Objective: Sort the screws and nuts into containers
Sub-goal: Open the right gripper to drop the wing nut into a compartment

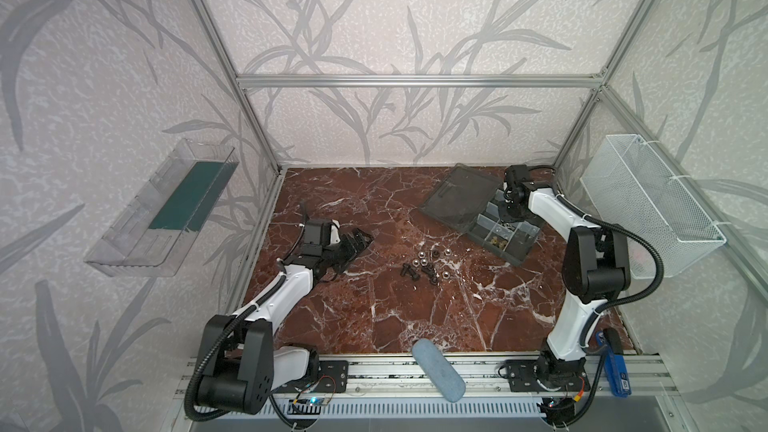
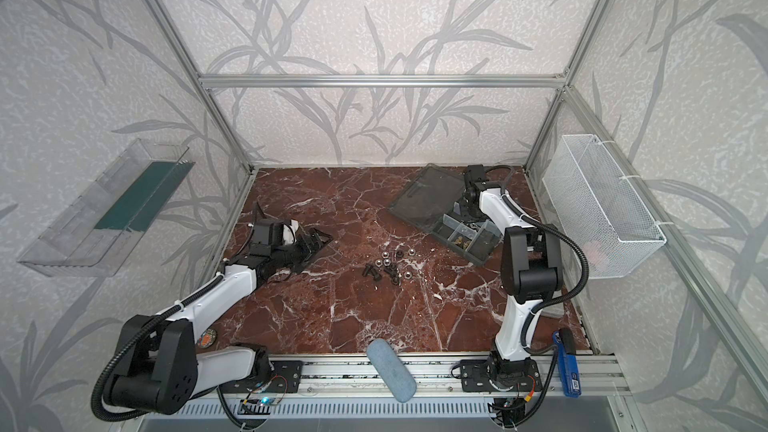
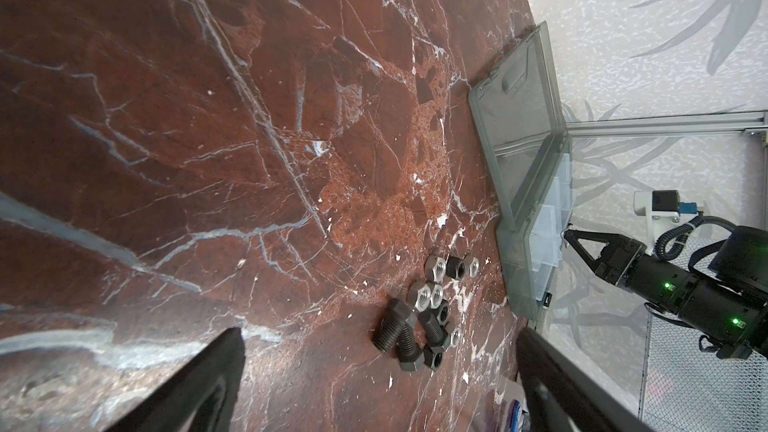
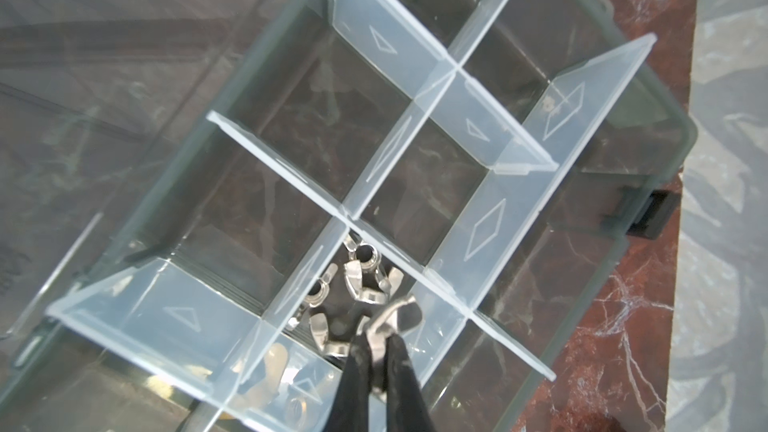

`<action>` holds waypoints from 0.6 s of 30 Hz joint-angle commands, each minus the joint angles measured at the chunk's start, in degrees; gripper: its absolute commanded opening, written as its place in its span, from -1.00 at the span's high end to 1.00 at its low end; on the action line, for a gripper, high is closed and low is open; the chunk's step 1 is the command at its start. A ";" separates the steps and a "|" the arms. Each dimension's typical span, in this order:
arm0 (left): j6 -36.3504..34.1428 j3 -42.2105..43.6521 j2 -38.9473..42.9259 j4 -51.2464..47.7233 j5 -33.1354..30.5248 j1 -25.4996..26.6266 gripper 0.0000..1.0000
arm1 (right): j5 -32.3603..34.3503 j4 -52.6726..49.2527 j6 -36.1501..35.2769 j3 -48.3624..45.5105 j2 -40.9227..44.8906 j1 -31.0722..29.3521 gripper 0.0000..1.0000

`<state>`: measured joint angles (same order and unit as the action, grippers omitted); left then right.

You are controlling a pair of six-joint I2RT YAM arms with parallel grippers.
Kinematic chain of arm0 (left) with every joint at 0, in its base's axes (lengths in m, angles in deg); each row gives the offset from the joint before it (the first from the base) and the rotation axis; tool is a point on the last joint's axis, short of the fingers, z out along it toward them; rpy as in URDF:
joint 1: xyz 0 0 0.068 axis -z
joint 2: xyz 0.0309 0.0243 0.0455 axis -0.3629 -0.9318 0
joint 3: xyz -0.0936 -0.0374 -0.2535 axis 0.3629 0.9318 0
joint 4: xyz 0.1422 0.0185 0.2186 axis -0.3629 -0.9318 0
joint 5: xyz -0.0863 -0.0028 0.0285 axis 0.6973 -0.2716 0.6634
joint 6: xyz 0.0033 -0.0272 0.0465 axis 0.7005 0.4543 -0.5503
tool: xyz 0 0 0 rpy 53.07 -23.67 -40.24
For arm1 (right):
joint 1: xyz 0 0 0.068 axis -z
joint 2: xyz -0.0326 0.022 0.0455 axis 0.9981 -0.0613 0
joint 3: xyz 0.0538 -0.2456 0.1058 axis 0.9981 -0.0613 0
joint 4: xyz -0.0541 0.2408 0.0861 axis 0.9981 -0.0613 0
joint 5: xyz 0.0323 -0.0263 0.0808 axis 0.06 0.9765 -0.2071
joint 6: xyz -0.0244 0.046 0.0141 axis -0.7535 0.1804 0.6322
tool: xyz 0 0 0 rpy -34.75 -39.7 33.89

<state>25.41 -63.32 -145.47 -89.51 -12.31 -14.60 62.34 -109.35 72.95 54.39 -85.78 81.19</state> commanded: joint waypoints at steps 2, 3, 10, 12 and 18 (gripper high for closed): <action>0.03 -0.33 0.17 0.05 0.60 -0.26 -0.99 | 0.63 0.56 0.46 -0.31 -0.68 0.20 1.00; 0.03 -0.29 0.27 0.08 0.53 -0.26 -0.99 | 0.53 0.47 0.52 -0.30 -0.68 0.20 1.00; 0.03 -0.18 0.53 0.00 0.57 -0.26 -0.99 | -1.72 0.17 0.99 -0.73 -0.64 0.27 0.53; 0.04 -0.11 0.53 0.05 0.65 -0.22 -0.99 | -2.55 -0.01 0.44 -0.51 -0.55 0.27 0.40; 0.65 -0.20 1.41 -0.13 0.59 -0.15 -0.99 | -6.10 -0.23 0.24 -0.80 3.80 0.25 0.15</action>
<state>25.47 -63.32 -145.47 -89.51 -12.13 -14.60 58.93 -109.24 73.08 54.15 -85.67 81.25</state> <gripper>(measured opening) 0.994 0.422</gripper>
